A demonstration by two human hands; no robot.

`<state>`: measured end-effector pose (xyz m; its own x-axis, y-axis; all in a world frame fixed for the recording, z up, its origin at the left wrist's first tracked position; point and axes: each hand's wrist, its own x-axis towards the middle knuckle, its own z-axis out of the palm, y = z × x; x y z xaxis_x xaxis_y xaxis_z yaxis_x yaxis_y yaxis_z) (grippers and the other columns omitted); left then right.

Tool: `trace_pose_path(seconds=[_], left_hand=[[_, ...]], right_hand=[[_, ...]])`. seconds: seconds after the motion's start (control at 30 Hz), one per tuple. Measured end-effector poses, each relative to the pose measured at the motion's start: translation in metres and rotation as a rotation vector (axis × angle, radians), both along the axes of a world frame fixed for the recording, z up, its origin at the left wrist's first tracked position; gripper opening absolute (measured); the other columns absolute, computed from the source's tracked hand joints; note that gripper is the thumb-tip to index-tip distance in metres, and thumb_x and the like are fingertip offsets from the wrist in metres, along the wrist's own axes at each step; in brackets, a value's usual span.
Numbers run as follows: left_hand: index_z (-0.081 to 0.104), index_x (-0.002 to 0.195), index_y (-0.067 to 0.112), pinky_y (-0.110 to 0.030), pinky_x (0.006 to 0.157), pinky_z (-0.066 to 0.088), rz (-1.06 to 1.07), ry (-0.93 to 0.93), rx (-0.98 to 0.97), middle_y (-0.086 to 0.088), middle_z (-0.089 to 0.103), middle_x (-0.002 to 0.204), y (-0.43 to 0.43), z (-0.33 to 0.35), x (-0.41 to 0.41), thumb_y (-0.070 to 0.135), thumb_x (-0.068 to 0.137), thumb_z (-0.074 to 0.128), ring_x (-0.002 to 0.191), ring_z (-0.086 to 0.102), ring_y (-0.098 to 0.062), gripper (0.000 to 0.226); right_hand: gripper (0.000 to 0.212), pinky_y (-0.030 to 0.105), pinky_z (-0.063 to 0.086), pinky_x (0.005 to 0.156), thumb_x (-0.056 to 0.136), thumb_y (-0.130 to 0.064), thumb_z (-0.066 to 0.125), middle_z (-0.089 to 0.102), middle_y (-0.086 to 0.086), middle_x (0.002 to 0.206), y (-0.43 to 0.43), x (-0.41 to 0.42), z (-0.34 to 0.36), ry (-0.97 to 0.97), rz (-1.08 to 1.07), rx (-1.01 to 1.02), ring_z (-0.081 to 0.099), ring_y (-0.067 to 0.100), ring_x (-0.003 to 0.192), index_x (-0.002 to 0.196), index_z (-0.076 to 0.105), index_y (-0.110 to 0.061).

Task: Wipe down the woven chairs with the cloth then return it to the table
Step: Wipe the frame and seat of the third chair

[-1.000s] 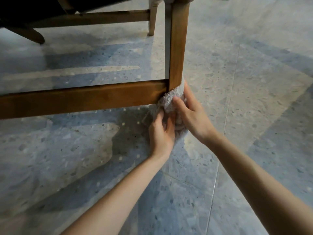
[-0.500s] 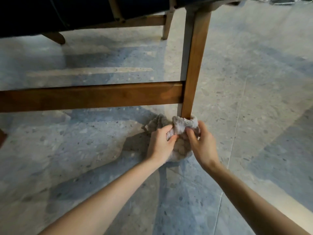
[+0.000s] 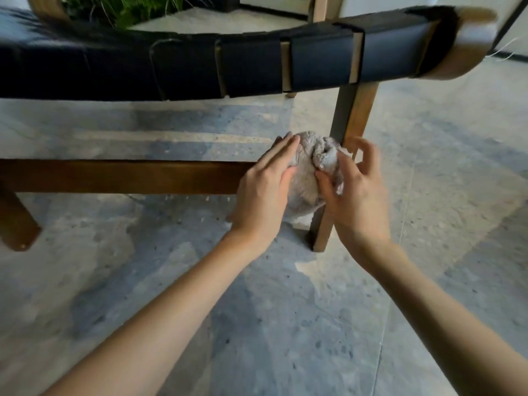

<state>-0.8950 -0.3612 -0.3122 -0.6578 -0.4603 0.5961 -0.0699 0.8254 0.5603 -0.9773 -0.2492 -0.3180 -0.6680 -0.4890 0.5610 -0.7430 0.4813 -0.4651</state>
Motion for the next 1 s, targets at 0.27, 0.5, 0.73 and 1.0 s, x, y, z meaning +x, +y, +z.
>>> trace_pose_path(seconds=[0.27, 0.5, 0.73, 1.0], left_hand=[[0.045, 0.140, 0.014, -0.035, 0.094, 0.044, -0.040, -0.142, -0.091, -0.012, 0.058, 0.115, -0.036, -0.019, 0.004, 0.014, 0.084, 0.070, 0.106, 0.054, -0.027, 0.061], [0.058, 0.090, 0.005, -0.017, 0.075, 0.034, -0.184, -0.122, 0.126, -0.003, 0.053, 0.090, -0.051, -0.017, 0.042, 0.049, 0.069, 0.076, 0.086, 0.044, -0.008, 0.052], [0.051, 0.113, 0.016, -0.014, 0.070, 0.035, -0.201, -0.322, 0.171, 0.002, 0.058, 0.099, -0.082, -0.004, 0.070, 0.042, 0.088, 0.054, 0.090, 0.052, -0.011, 0.036], [0.051, 0.124, 0.021, -0.030, 0.089, 0.023, 0.129, -0.285, -0.289, -0.003, 0.053, 0.125, -0.102, 0.009, 0.032, 0.015, 0.090, 0.058, 0.116, 0.043, -0.024, 0.034]], right_hand=[[0.020, 0.038, 0.046, 0.059, 0.090, -0.008, 0.054, 0.059, 0.006, 0.093, -0.011, -0.003, 0.016, -0.022, 0.170, 0.085, 0.056, 0.022, 0.070, 0.110, 0.055, -0.012], [0.035, 0.021, 0.044, 0.056, 0.090, -0.010, 0.059, 0.056, -0.006, 0.102, 0.004, 0.026, 0.018, -0.141, 0.223, -0.057, 0.053, 0.010, 0.062, 0.120, 0.048, -0.024], [0.027, 0.033, 0.045, 0.060, 0.082, -0.039, 0.070, 0.047, -0.001, 0.096, 0.000, 0.025, 0.020, -0.123, -0.021, 0.111, 0.043, 0.010, 0.074, 0.096, 0.065, -0.016], [0.023, 0.045, 0.056, 0.059, 0.095, -0.027, 0.051, 0.069, 0.013, 0.086, -0.028, -0.007, 0.032, -0.047, -0.130, 0.402, 0.063, 0.034, 0.069, 0.108, 0.066, -0.014]])
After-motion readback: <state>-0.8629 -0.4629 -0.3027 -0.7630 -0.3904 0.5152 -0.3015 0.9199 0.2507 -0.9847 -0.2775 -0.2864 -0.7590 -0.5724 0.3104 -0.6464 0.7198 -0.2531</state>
